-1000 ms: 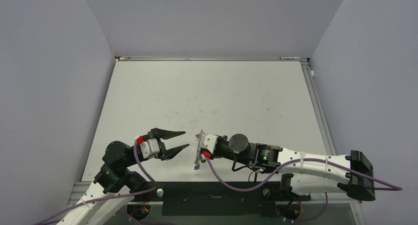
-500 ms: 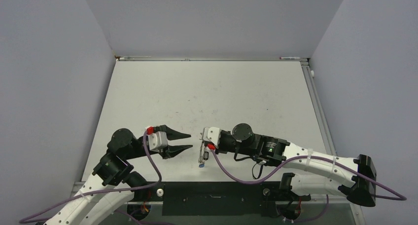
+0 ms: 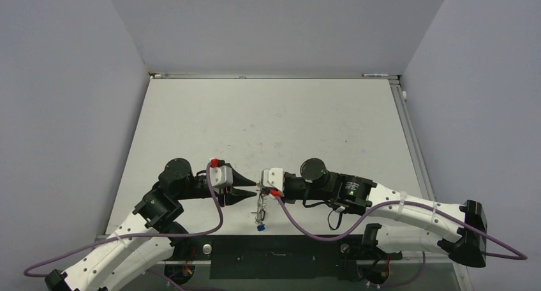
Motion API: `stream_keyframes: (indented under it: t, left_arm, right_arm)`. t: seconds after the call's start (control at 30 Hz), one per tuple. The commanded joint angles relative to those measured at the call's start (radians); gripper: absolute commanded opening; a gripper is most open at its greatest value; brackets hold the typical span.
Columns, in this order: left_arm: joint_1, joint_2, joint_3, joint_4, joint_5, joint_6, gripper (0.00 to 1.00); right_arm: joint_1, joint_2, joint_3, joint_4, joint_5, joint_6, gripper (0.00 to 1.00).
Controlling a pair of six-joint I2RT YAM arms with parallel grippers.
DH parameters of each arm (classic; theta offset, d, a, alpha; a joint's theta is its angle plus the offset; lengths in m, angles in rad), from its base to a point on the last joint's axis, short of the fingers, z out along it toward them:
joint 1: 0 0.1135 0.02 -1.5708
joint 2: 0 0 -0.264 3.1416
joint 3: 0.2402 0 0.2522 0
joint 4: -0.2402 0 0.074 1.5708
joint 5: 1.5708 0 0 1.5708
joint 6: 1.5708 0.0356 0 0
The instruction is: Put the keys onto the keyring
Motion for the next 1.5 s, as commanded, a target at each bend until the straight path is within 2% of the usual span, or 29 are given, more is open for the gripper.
stream_keyframes:
  t: [0.0,0.73,0.93,1.07,1.23,1.27,1.4,1.43,1.47]
  left_arm:
    - [-0.016,-0.011,-0.009,0.054,0.002,-0.026,0.28]
    - [-0.048,0.025,-0.028,0.074,-0.019,-0.052,0.19]
    - [-0.052,0.031,-0.028,0.072,-0.015,-0.047,0.12]
    - [-0.053,0.030,-0.019,0.060,-0.013,-0.036,0.00]
    - [-0.048,0.010,-0.012,0.073,-0.003,-0.063,0.00]
    - [-0.043,0.005,-0.013,0.078,-0.001,-0.070,0.00]
    - [-0.016,-0.018,-0.027,0.139,0.016,-0.093,0.00]
    - [-0.008,-0.025,-0.029,0.149,0.020,-0.094,0.00]
    - [0.001,-0.031,-0.031,0.158,0.026,-0.120,0.00]
  right_arm:
    - [-0.003,-0.011,0.064,0.041,-0.068,0.010,0.05]
    - [-0.003,-0.011,0.069,0.048,-0.109,0.010,0.05]
    - [-0.003,-0.009,0.071,0.052,-0.119,0.009,0.05]
    - [-0.003,-0.006,0.073,0.049,-0.129,0.010,0.05]
    - [-0.004,-0.010,0.063,0.065,-0.120,0.021,0.05]
    - [-0.003,-0.014,0.058,0.071,-0.114,0.025,0.08]
    - [-0.004,-0.043,0.033,0.105,-0.063,0.044,0.45]
    - [-0.004,-0.059,0.022,0.121,-0.041,0.050,0.52]
    - [-0.003,-0.090,0.007,0.144,-0.019,0.054,0.55]
